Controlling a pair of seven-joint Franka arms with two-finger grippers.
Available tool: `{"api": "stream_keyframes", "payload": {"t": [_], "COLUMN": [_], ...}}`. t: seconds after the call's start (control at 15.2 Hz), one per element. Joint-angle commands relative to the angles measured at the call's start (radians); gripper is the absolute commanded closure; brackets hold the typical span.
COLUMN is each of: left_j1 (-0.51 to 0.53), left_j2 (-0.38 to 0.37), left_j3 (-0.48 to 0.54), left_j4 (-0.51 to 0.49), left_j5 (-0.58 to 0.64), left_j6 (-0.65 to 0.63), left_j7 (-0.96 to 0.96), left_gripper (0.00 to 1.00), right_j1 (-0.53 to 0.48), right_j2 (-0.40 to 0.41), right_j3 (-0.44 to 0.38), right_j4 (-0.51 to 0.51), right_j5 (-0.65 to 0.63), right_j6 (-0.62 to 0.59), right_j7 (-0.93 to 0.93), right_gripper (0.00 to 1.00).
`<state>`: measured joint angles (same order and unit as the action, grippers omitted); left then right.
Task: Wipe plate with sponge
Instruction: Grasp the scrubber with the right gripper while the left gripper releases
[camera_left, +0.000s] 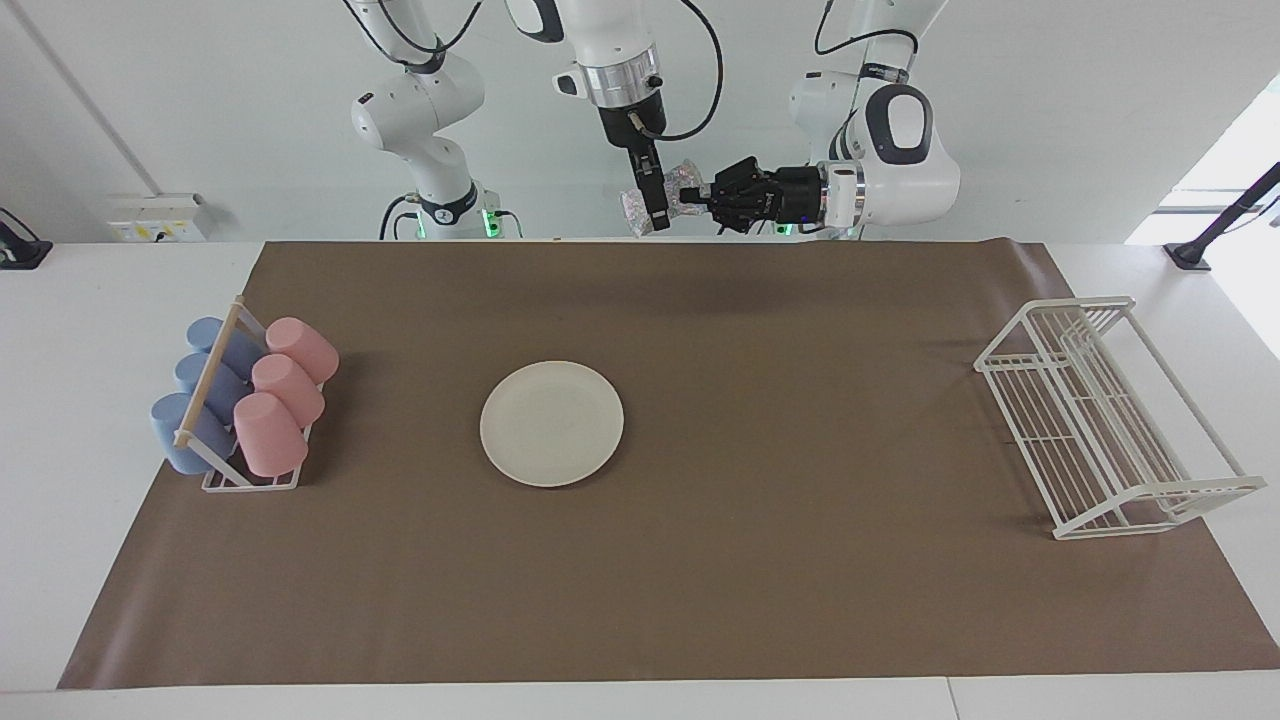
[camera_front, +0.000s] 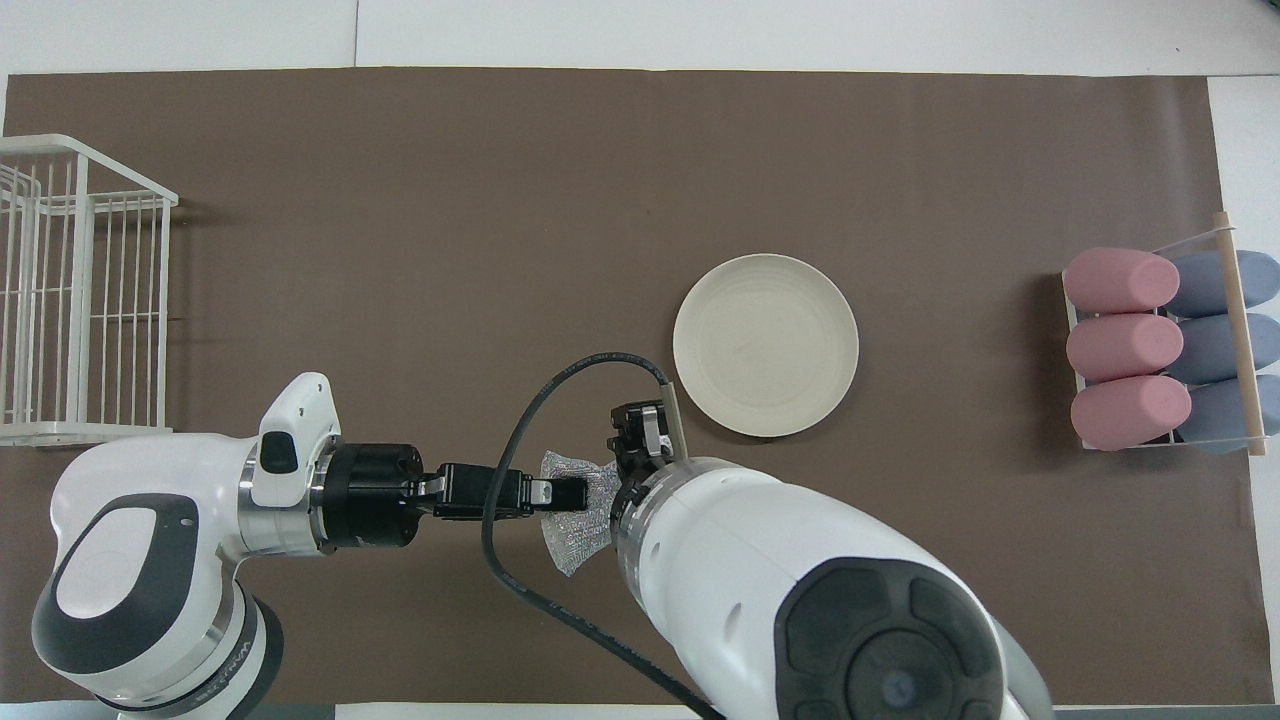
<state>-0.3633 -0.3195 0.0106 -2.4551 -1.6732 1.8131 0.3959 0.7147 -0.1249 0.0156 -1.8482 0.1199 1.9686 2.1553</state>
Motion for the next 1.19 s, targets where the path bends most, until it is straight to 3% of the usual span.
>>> {"api": "stream_keyframes", "payload": {"t": [0.0,0.07,0.4,0.46,0.53,0.59,0.86,0.99,1.12], "left_j1": [-0.016,-0.016,-0.017,-0.017,-0.017,-0.017,-0.016,-0.014,-0.010], "left_j2": [-0.035,-0.035,-0.035,-0.036,-0.039,-0.046,-0.050,-0.049,-0.049], "left_j3": [0.012,0.012,0.012,0.011,0.011,0.009,0.009,0.009,0.009], "left_j4": [-0.035,-0.035,-0.035,-0.035,-0.035,-0.035,-0.035,-0.035,-0.035], "left_j5": [-0.023,-0.022,-0.017,-0.014,-0.011,-0.011,-0.010,0.004,0.047], "left_j6": [0.011,0.009,0.011,0.012,0.012,0.017,0.022,0.023,0.023], "left_j7": [0.012,0.011,0.008,0.004,-0.012,-0.043,-0.071,-0.072,-0.081], "left_gripper": [1.00,1.00,1.00,0.76,0.07,0.00,0.00,0.00,0.00], "right_j1": [0.002,0.002,0.002,-0.001,-0.003,-0.004,-0.027,-0.102,-0.171], "right_j2": [-0.025,-0.024,-0.025,-0.027,-0.025,-0.025,-0.027,-0.029,0.025], "right_j3": [-0.002,-0.002,-0.002,-0.002,-0.002,-0.002,-0.002,-0.003,-0.003], "right_j4": [-0.026,-0.026,-0.025,-0.025,-0.025,-0.023,-0.031,-0.075,-0.135], "right_j5": [0.014,0.014,0.012,0.012,0.012,0.012,0.014,0.015,0.017], "right_j6": [0.000,-0.008,-0.034,-0.043,-0.051,-0.054,-0.048,-0.021,0.092], "right_j7": [-0.044,-0.054,-0.101,-0.103,-0.110,-0.126,-0.185,-0.340,-0.492], "right_gripper": [0.95,1.00,1.00,1.00,1.00,1.00,1.00,1.00,1.00]}}
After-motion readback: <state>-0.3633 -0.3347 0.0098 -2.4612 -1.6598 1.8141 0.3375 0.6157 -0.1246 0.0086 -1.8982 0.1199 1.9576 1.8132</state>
